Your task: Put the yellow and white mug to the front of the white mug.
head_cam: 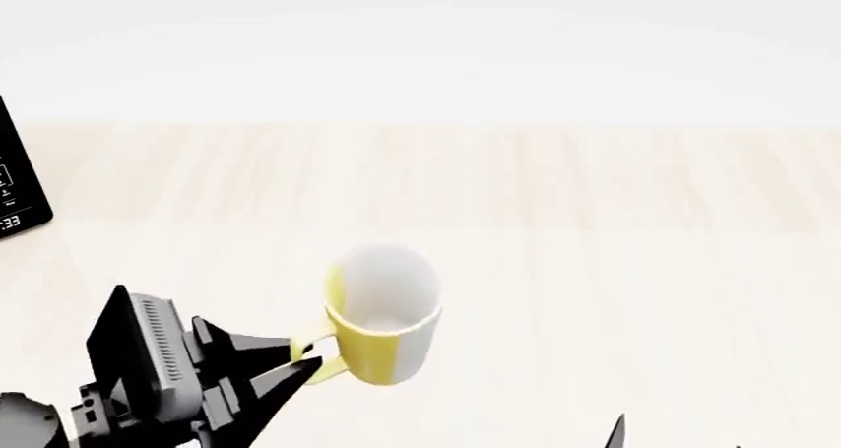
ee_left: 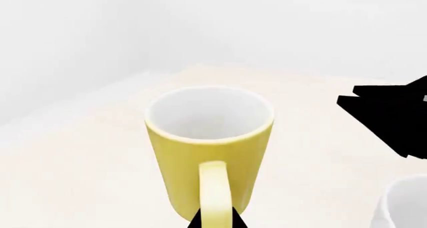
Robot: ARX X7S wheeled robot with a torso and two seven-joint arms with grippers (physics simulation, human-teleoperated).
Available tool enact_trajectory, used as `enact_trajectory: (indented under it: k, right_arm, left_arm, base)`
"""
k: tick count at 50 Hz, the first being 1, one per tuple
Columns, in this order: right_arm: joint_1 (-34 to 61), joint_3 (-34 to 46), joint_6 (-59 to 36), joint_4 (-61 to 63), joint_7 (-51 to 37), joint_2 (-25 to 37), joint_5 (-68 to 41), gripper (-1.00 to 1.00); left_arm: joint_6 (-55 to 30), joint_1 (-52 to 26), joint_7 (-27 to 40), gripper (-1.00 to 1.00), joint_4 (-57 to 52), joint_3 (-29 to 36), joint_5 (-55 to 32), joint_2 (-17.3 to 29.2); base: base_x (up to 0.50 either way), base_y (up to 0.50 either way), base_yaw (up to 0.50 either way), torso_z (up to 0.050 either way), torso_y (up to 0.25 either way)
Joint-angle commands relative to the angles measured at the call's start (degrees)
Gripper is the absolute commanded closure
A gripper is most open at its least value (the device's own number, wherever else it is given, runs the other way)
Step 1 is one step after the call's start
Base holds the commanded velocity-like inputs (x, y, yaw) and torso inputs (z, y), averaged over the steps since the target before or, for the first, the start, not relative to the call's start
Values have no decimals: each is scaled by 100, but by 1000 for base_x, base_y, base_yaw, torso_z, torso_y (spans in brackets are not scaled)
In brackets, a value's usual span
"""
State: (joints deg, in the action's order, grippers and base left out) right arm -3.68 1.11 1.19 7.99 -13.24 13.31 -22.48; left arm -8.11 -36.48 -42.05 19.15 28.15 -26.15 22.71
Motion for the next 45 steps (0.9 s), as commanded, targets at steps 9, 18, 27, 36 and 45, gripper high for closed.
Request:
enact_trajectory:
  k: [9,18,27,36,45]
  right_arm:
    - [-35,11,36,34,-48,47,-42,-100]
    - [-41,20,48,41,-69,64,-61,-100]
    - [-57,31,60,72,-88,83,-73,-100]
    - [-71,43,71,94,-111,101,-84,-100]
    - [-75,61,87,93,-126,114,-94,-100]
  left_arm:
    - [-599,-1233,-1267,100,862,439,-148,156]
    - [-456,-1172,-1228,100,890,410,-178,53]
    - [-103,-806,-1396,100,845,340,-407,-145]
    - [173,-648,-1618,100,1127,336,-518,-350]
    - [333,-746,-1737,100,1749,201,-669,-587]
  base:
    - [0,0,0,0,0]
    - [0,0,0,0,0]
    - [0,0,0,0,1]
    - [0,0,0,0,0]
    - [0,0,0,0,0]
